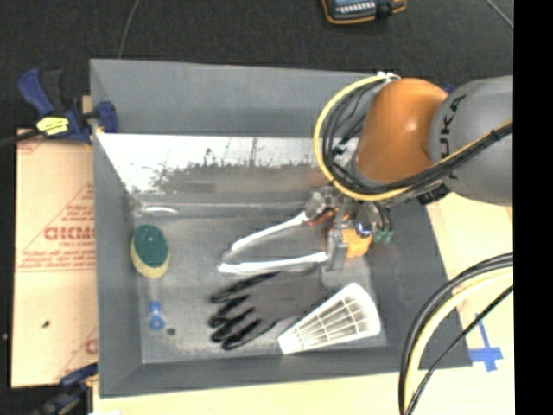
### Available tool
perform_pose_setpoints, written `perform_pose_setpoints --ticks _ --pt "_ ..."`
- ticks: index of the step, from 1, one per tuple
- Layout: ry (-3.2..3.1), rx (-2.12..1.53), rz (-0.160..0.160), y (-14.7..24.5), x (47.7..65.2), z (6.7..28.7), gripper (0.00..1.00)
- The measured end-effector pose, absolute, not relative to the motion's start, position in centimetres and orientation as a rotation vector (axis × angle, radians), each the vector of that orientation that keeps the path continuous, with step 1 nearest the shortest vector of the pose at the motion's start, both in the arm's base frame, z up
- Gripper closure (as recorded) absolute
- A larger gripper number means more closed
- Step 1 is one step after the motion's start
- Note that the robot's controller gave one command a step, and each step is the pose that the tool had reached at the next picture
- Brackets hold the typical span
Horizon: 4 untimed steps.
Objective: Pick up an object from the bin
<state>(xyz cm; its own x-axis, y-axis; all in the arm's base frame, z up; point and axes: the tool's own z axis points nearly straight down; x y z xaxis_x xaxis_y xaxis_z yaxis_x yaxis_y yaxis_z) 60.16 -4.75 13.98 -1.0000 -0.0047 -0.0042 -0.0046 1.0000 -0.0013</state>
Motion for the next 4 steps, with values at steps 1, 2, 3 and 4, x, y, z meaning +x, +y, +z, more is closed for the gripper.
perform_pose_setpoints --ticks 1,2,3,4 --pt "3.137 -0.007 -0.002 -4.7 60.2 14.0 0.0" --pt "3.114 0.06 -0.001 -4.8 61.8 7.7 0.0" --pt "3.101 -0.35 -0.007 -5.8 61.4 7.2 1.0" --pt "3.101 -0.349 -0.007 -5.8 61.4 7.2 1.0"
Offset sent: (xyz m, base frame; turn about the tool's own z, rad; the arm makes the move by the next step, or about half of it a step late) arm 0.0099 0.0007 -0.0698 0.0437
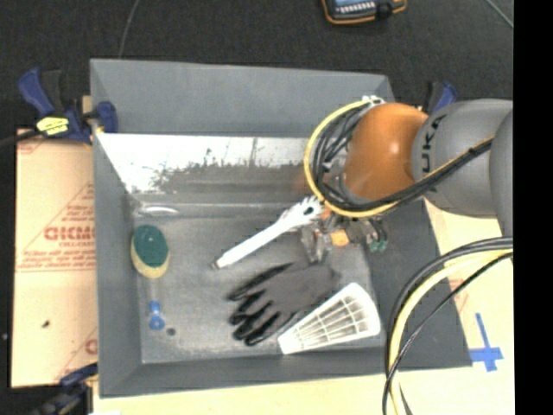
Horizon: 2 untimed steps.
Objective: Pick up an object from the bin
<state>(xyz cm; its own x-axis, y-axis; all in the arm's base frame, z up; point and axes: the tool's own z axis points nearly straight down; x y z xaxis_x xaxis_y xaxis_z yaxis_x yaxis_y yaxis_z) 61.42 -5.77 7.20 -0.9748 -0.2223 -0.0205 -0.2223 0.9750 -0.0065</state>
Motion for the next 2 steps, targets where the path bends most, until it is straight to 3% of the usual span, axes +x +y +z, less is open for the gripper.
perform_pose_setpoints --ticks 1,2 --pt "3.099 -0.356 -0.007 -6.19 61.08 7.57 1.0" --pt "3.088 -0.392 -0.01 -6.27 61.59 7.25 0.0"
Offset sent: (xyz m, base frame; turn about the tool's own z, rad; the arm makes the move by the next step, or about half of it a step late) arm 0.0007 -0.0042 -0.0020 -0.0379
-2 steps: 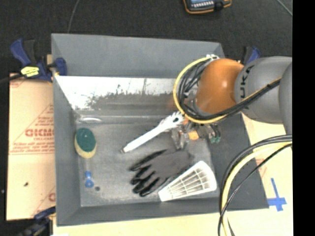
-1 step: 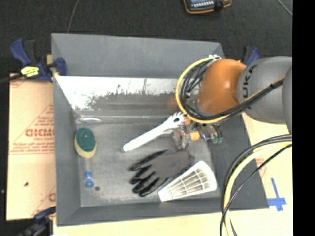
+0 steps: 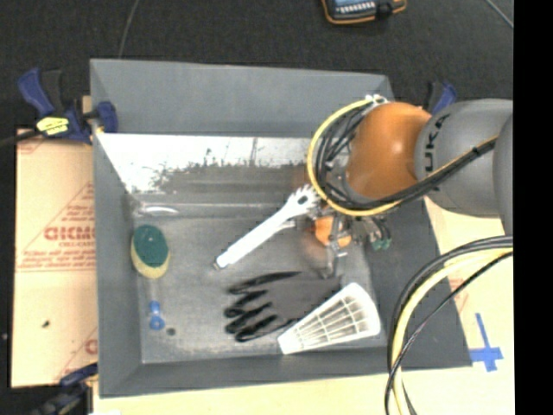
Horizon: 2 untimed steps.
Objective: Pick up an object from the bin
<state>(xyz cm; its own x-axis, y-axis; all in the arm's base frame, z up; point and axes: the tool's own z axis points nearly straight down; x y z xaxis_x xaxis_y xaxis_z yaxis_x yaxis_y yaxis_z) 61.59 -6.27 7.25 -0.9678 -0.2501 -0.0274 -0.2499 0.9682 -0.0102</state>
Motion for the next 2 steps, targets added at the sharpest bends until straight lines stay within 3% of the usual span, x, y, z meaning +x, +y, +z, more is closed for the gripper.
perform_pose_setpoints --ticks 1,2 --pt "3.086 -0.401 -0.011 -6.3 61.7 7.2 0.0" --pt "3.077 -0.428 -0.014 -10.2 64.9 7.2 0.0"
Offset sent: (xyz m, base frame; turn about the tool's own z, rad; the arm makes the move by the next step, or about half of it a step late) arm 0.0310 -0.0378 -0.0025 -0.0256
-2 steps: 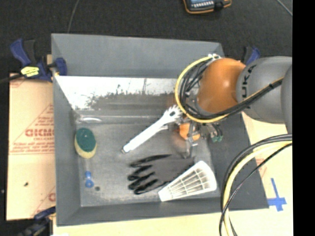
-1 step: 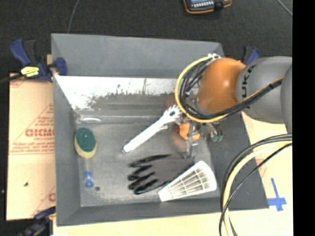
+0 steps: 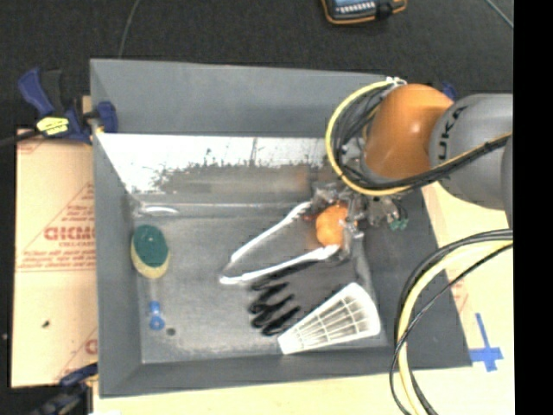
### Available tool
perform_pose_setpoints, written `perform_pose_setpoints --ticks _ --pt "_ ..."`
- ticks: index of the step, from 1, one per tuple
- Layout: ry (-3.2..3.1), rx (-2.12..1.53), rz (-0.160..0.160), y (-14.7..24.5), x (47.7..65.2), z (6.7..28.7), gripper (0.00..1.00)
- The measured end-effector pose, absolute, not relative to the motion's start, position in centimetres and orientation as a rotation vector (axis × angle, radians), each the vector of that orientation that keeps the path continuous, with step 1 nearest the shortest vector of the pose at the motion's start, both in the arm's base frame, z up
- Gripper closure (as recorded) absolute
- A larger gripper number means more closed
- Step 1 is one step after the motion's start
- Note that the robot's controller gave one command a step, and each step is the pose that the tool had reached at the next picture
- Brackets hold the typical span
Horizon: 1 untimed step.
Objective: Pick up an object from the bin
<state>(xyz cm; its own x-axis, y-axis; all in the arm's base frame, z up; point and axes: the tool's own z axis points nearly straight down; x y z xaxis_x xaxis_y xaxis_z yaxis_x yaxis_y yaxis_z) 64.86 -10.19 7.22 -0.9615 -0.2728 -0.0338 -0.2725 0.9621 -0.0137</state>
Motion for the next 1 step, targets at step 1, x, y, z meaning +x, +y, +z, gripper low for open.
perform_pose_setpoints --ticks 1 --pt "3.08 -0.395 -0.013 -9.12 63.78 7.22 0.0"
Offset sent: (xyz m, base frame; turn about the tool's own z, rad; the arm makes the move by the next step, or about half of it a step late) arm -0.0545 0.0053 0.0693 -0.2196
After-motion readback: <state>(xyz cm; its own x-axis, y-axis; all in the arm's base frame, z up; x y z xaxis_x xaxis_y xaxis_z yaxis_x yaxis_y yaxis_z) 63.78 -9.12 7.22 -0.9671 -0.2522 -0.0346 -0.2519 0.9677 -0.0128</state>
